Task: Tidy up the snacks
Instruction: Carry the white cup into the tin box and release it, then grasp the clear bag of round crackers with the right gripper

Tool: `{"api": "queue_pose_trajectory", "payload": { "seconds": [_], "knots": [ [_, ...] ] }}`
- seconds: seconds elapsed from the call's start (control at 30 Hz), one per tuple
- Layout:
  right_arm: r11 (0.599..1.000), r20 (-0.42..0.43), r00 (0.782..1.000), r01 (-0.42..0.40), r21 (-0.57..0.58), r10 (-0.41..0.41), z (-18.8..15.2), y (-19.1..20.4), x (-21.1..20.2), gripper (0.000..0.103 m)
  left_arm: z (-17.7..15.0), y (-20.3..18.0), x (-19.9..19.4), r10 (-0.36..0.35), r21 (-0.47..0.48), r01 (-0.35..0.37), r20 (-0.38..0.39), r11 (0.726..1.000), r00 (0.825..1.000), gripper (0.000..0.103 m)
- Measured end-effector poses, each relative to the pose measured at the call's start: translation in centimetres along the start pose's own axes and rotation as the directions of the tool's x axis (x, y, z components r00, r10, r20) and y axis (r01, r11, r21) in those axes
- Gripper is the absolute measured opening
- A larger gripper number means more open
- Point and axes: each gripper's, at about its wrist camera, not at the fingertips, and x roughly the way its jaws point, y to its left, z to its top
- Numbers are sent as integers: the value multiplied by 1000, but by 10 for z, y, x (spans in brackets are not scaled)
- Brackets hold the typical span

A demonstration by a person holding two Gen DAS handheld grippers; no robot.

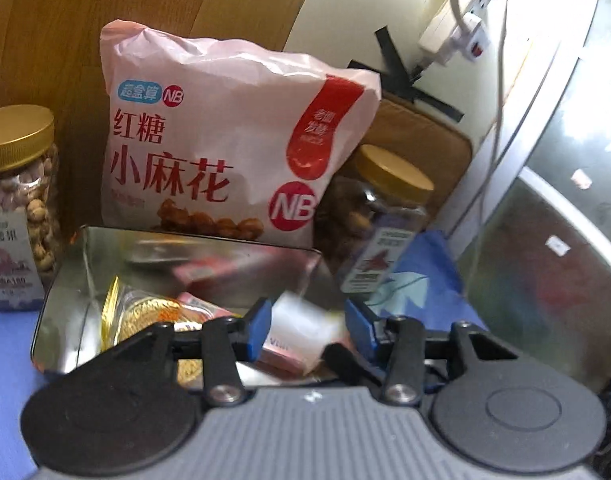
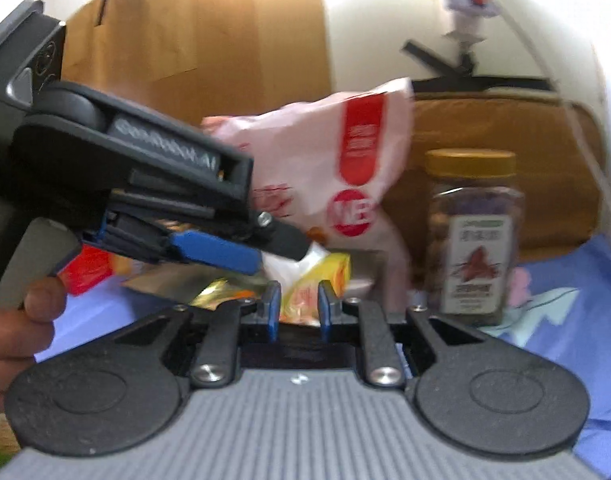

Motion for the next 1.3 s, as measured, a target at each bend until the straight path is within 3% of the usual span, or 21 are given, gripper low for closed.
{"api": "queue_pose_trajectory", "payload": {
  "seconds": [0.17,0.3,0.5,0.67,0.87,0.93,1.03,1.1,1.2,1.3],
  "knots": [
    [999,26,1000,-4,33,3,0,-7,-9,23,-9,-1,-8,30,14,-30,3,999,1000,44],
    [998,18,999,-32,58,31,-3,-5,-20,23,-26,0,-54,46,32,-48,55,998,997,47],
    [968,-29,979,-194,161,201,-3,8,-38,26,-78,43,-133,176,-17,-175,86,984,981,50],
    [927,-144,924,-327,183,354,-22,45,-52,28,-125,89,-183,286,-130,-277,54,952,957,50],
    [870,-255,832,-460,175,492,-36,99,-67,30,-160,119,-215,266,-261,-244,49,934,963,50],
    [864,-275,819,-485,137,503,-38,116,-71,32,-162,122,-215,245,-266,-225,44,937,969,50],
    [886,-335,831,-462,32,445,-41,139,-66,32,-159,122,-209,202,-261,-185,39,947,979,50],
    [906,-365,842,-423,12,398,-45,140,-57,35,-154,118,-201,148,-249,-133,40,959,988,64],
    [932,-354,865,-358,61,355,-47,124,-54,38,-144,113,-183,106,-240,-96,27,966,994,70],
    [933,-345,867,-327,151,360,-52,104,-56,38,-142,112,-162,74,-256,-75,-15,964,997,70]
  ]
}}
